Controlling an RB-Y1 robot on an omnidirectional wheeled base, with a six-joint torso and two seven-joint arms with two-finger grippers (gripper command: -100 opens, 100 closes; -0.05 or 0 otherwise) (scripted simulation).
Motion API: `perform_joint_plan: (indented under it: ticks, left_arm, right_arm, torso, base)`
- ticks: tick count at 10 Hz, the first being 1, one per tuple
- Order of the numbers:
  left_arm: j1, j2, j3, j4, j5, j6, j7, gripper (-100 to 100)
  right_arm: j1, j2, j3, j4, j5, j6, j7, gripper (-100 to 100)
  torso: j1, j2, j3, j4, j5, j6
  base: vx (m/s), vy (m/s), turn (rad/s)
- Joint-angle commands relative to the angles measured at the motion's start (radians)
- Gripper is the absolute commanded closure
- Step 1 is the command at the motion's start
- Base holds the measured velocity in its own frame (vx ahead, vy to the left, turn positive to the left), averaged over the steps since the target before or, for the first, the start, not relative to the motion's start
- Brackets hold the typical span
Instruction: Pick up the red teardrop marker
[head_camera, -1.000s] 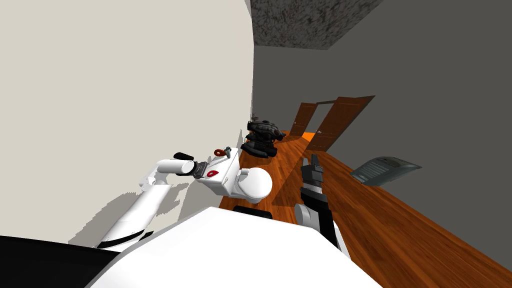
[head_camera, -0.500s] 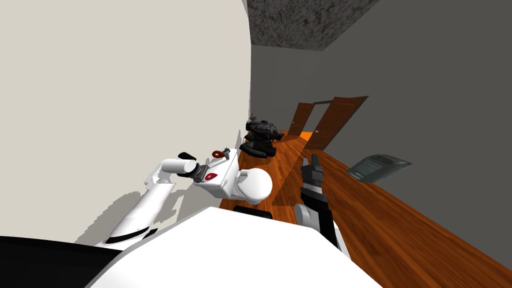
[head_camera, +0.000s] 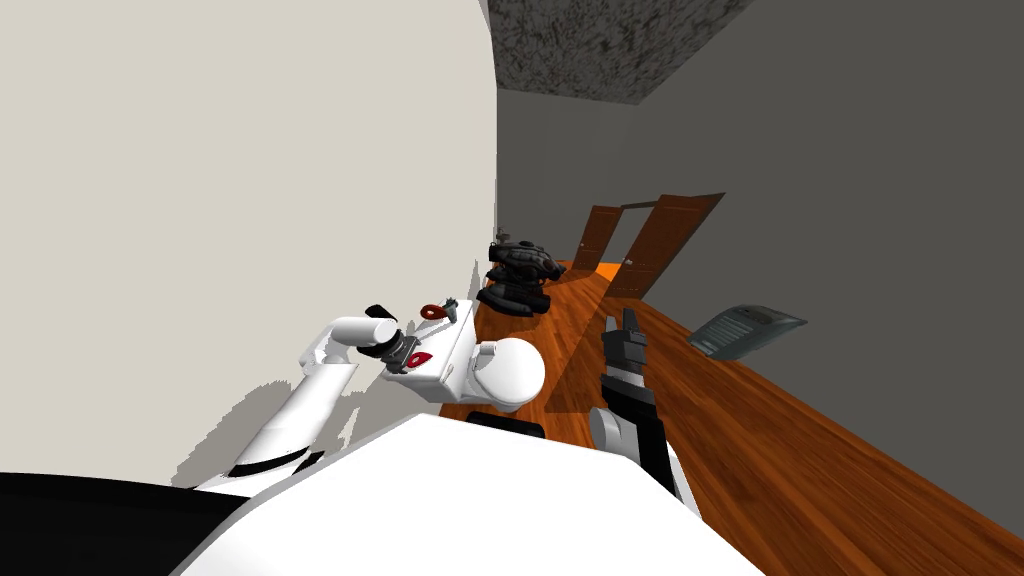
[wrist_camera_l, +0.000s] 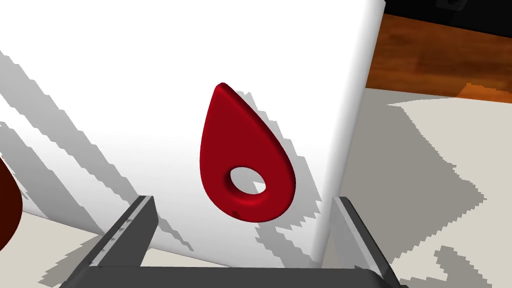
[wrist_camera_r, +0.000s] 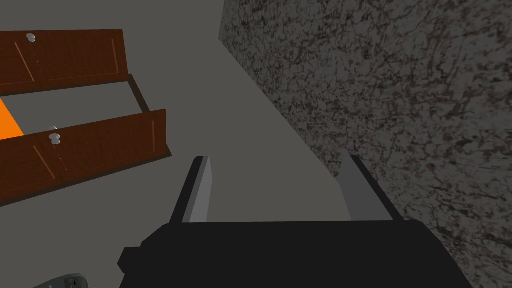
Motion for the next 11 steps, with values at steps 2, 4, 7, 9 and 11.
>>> perform_joint_plan:
  ticks: [2, 4, 7, 9, 11]
  left_arm:
    - [-0.015, -0.004, -0.008, 0.010, 0.004, 0.074, 0.010, -100]
    - [-0.022, -0.008, -0.013, 0.014, 0.005, 0.125, 0.015, -100]
    - [-0.030, -0.014, -0.022, 0.017, 0.006, 0.202, 0.023, -100]
    - [-0.029, -0.015, -0.022, 0.014, 0.007, 0.209, 0.024, -100]
    - [-0.028, -0.021, -0.034, 0.046, -0.006, 0.178, 0.018, -100]
  right_arm:
    - [0.000, 0.000, 0.000, 0.000, 0.000, 0.000, 0.000, 0]
    - [0.000, 0.000, 0.000, 0.000, 0.000, 0.000, 0.000, 0]
    - [0.000, 0.000, 0.000, 0.000, 0.000, 0.000, 0.000, 0]
    - [0.000, 0.000, 0.000, 0.000, 0.000, 0.000, 0.000, 0]
    - [0.000, 0.000, 0.000, 0.000, 0.000, 0.000, 0.000, 0]
  torso:
    - [0.000, 0.000, 0.000, 0.000, 0.000, 0.000]
    - [0.000, 0.000, 0.000, 0.000, 0.000, 0.000]
    - [0.000, 0.000, 0.000, 0.000, 0.000, 0.000]
    - [0.000, -0.001, -0.001, 0.000, 0.000, 0.000]
    - [-0.002, 0.002, 0.001, 0.000, 0.000, 0.000]
  base:
    - [0.040, 0.031, -0.049]
    - [0.042, 0.032, -0.043]
    - [0.044, 0.029, -0.048]
    - [0.045, 0.024, -0.025]
    - [-0.003, 0.002, -0.011]
